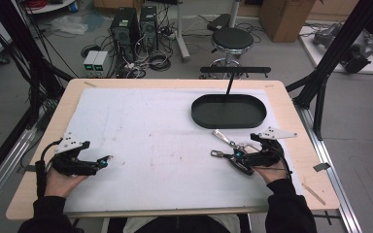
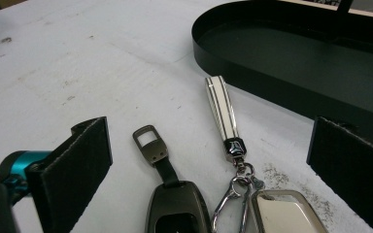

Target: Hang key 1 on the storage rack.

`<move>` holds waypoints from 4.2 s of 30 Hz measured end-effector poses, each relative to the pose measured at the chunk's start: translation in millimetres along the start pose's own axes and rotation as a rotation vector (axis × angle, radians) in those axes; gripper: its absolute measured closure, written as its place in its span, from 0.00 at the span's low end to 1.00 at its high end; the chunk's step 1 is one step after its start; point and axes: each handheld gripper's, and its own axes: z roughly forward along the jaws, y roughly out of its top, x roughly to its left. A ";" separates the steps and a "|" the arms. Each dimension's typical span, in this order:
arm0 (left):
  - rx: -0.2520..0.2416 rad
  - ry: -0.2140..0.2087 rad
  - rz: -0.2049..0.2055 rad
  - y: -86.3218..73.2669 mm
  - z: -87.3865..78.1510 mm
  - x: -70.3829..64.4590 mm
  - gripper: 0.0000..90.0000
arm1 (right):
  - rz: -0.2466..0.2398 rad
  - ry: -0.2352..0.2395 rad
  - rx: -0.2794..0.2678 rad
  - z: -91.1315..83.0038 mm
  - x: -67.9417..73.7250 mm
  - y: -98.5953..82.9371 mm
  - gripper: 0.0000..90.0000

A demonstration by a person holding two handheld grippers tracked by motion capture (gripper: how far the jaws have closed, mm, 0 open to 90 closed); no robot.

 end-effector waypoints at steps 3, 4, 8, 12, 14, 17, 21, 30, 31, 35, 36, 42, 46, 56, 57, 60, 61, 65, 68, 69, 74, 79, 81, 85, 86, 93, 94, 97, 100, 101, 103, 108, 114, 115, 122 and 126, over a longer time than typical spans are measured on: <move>-0.001 0.001 -0.005 -0.1 0.4 0.2 0.10 | 0.002 -0.004 -0.001 -0.6 -0.3 0.0 0.02; 0.002 -0.001 0.000 0.0 0.3 0.2 0.10 | 0.002 -0.004 0.000 -0.7 -0.3 0.0 0.02; 0.003 -0.001 0.001 -0.1 0.4 0.1 0.10 | 0.001 -0.008 0.000 -1.0 -0.4 0.0 0.02; 0.008 -0.004 0.003 -0.2 1.7 -0.9 0.10 | 0.004 -0.013 0.003 -0.8 -0.5 -0.1 0.02; 0.011 -0.005 0.006 -0.4 2.4 -1.3 0.10 | 0.004 -0.015 0.004 -0.6 -0.4 -0.2 0.02; 0.015 -0.004 0.007 -0.4 2.8 -0.9 0.10 | 0.004 -0.016 0.009 -0.3 -0.6 0.1 0.02; 0.023 -0.008 0.012 -0.2 4.5 -1.8 0.10 | -0.004 -0.026 0.026 2.1 -2.0 1.0 0.02; 0.025 -0.001 0.009 -0.1 5.3 -3.0 0.10 | -0.026 -0.051 0.086 14.6 -3.2 12.2 0.02; 0.027 -0.002 0.012 0.0 5.1 -3.1 0.10 | -0.029 -0.051 0.093 15.5 -3.2 13.8 0.02; 0.010 0.001 0.013 0.4 3.5 -3.8 0.11 | -0.018 -0.033 0.123 19.8 -6.5 20.3 0.02; 0.007 0.001 0.014 0.4 3.2 -3.7 0.11 | -0.018 -0.030 0.127 20.6 -7.9 22.0 0.02; 0.011 0.002 0.009 0.3 3.7 -2.9 0.10 | -0.021 -0.023 0.153 24.6 -10.8 33.8 0.02; 0.012 0.002 0.006 0.2 3.8 -2.6 0.10 | -0.051 -0.014 0.198 33.5 -9.6 46.4 0.02; 0.013 -0.005 0.007 0.1 4.1 -2.1 0.11 | -0.084 0.003 0.290 59.8 -4.8 54.7 0.02; 0.013 -0.005 0.007 0.1 3.9 -1.8 0.11 | -0.084 0.003 0.290 59.8 -4.8 54.7 0.02; 0.009 -0.003 0.003 0.0 3.6 -1.7 0.11 | -0.095 0.010 0.311 67.4 -1.8 56.3 0.02; 0.010 -0.004 0.006 0.0 3.5 -1.7 0.11 | -0.093 0.019 0.318 71.2 0.1 56.1 0.02; 0.012 -0.006 0.007 0.0 3.5 -1.7 0.11 | -0.105 0.021 0.360 79.4 2.3 52.3 0.02; 0.005 -0.009 0.006 0.2 3.3 -2.3 0.11 | -0.105 0.022 0.381 84.4 0.4 49.9 0.02; 0.004 -0.007 0.003 0.2 3.1 -2.2 0.11 | -0.101 0.024 0.387 85.6 -0.1 49.4 0.06; 0.005 -0.009 0.004 0.2 3.3 -2.2 0.11 | -0.092 0.037 0.415 90.4 -1.1 46.5 0.07; 0.010 -0.015 0.006 0.1 4.0 -2.6 0.11 | -0.062 0.050 0.437 93.8 -8.5 44.4 0.23; 0.011 -0.014 0.006 0.0 4.0 -2.2 0.11 | -0.054 0.050 0.435 94.1 -9.2 44.1 0.25; 0.013 -0.015 0.009 0.0 4.2 -2.0 0.11 | -0.054 0.036 0.423 95.8 -13.9 44.1 0.31; 0.013 -0.014 0.009 -0.1 4.2 -2.1 0.11 | -0.054 0.036 0.423 95.8 -13.9 44.1 0.31; 0.016 -0.012 0.008 -0.1 4.7 -1.7 0.11 | -0.063 0.003 0.443 101.6 -19.3 40.5 0.46; 0.017 -0.012 0.010 -0.1 4.8 -1.7 0.11 | -0.068 -0.003 0.448 102.6 -18.8 39.9 0.49; 0.017 -0.012 0.013 -0.1 4.7 -1.7 0.11 | -0.091 -0.013 0.454 103.9 -17.5 39.4 0.53; 0.014 -0.014 0.012 -0.1 4.7 -1.6 0.11 | -0.097 -0.008 0.444 103.8 -15.9 40.3 0.75; 0.014 -0.014 0.013 -0.1 4.7 -1.6 0.11 | -0.097 -0.008 0.444 103.8 -15.9 40.3 0.75; 0.011 -0.014 0.012 -0.2 4.5 -1.8 0.11 | -0.099 -0.005 0.445 103.5 -15.0 40.5 0.82; 0.006 -0.023 0.013 -0.3 4.6 -2.0 0.11 | -0.075 -0.002 0.451 102.1 -15.0 40.7 0.83; 0.010 -0.019 0.012 -0.8 4.6 -1.2 0.11 | -0.064 0.019 0.445 90.6 -18.3 42.8 0.83; 0.011 -0.017 0.014 -0.8 4.4 -1.4 0.11 | -0.064 0.019 0.445 90.6 -18.3 42.8 0.83; 0.010 -0.035 0.013 -0.9 4.3 -1.7 0.11 | 0.070 0.053 0.377 65.3 -31.8 49.8 0.83; 0.014 -0.031 0.013 -1.1 4.8 -1.8 0.11 | 0.119 0.046 0.306 46.3 -39.7 55.3 0.83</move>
